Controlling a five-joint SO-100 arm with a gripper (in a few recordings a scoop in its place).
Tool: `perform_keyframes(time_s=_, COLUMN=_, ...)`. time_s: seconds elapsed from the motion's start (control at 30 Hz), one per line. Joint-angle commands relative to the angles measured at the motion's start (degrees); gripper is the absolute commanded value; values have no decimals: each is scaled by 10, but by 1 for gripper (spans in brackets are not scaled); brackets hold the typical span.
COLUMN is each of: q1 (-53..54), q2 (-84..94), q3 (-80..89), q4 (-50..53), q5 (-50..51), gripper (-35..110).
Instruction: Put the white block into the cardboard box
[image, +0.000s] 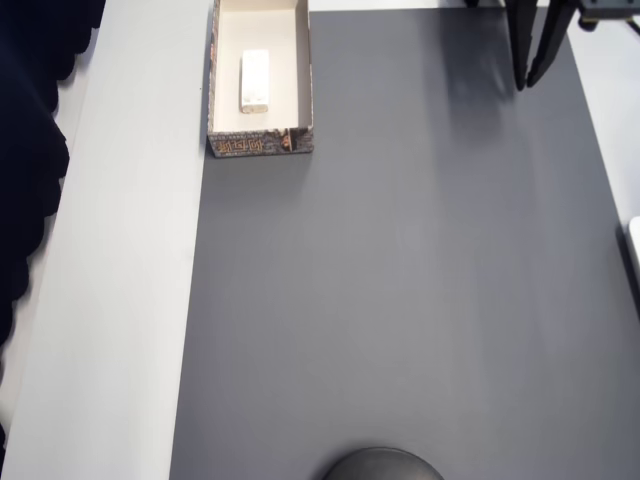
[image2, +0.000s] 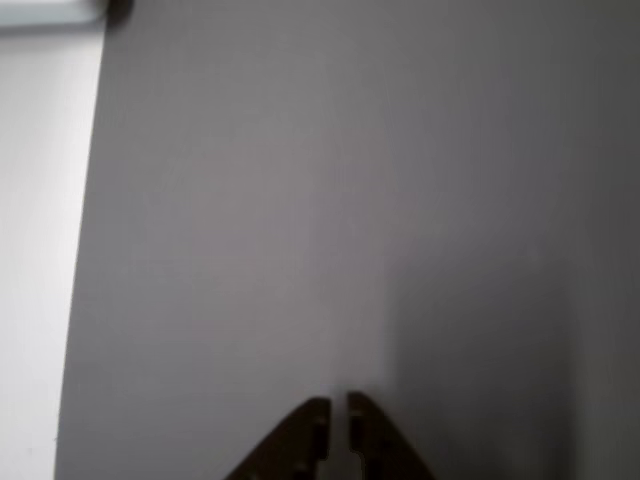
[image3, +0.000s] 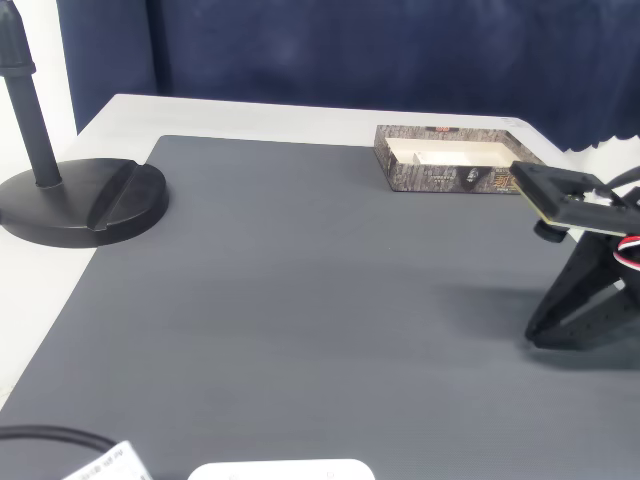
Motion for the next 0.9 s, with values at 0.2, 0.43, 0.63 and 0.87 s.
perform_keyframes(time_s=0.2, q1=-3, q2=20, q3=26, q4=-53, q5=41, gripper=-2)
perform_keyframes(time_s=0.43, q1=-1, q2=20, q3=30, q4=-24, q5=63, gripper=-2)
perform_keyframes(time_s=0.63, q1=3, q2=20, q3=30, q4=-14, q5=51, gripper=-2)
perform_keyframes(time_s=0.87, q1=3, q2=20, q3=30, q4=-7, q5=20, gripper=-2)
